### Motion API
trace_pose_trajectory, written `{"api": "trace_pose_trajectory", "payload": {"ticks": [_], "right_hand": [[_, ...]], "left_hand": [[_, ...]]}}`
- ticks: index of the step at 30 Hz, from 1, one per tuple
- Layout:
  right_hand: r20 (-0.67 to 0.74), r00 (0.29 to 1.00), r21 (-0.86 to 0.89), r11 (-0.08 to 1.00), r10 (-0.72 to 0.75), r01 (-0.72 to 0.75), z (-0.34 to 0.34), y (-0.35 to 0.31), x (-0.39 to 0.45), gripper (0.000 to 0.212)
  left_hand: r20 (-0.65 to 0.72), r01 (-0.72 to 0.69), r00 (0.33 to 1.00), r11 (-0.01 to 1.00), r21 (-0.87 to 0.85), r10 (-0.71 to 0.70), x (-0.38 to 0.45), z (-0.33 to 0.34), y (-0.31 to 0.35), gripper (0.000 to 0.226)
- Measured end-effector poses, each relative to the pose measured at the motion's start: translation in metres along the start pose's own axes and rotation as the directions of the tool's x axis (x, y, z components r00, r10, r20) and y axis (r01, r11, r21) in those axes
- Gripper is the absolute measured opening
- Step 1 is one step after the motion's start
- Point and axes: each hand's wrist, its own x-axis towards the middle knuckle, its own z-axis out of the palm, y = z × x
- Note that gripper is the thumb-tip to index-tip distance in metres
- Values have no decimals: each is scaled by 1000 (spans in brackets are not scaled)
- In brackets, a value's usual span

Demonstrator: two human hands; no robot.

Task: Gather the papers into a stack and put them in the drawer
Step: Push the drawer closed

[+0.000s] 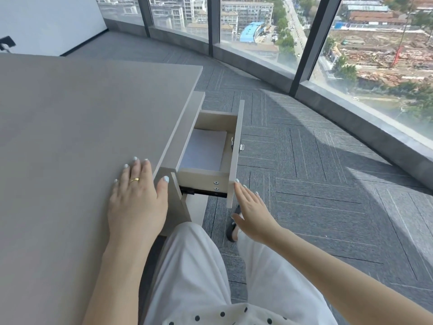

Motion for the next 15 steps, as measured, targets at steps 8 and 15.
{"api": "trace_pose_trajectory", "payload": {"ticks": [8, 15], "right_hand": [[46, 990, -39, 991, -130, 132, 16, -26, 32, 71], [69, 971, -63, 970, -228, 233, 27, -48, 57, 74]], "left_hand": [[-43, 39, 998, 999, 18, -39, -2, 4, -8, 52], [-141, 22, 990, 1000, 8, -20, -1, 8, -10, 57]]}}
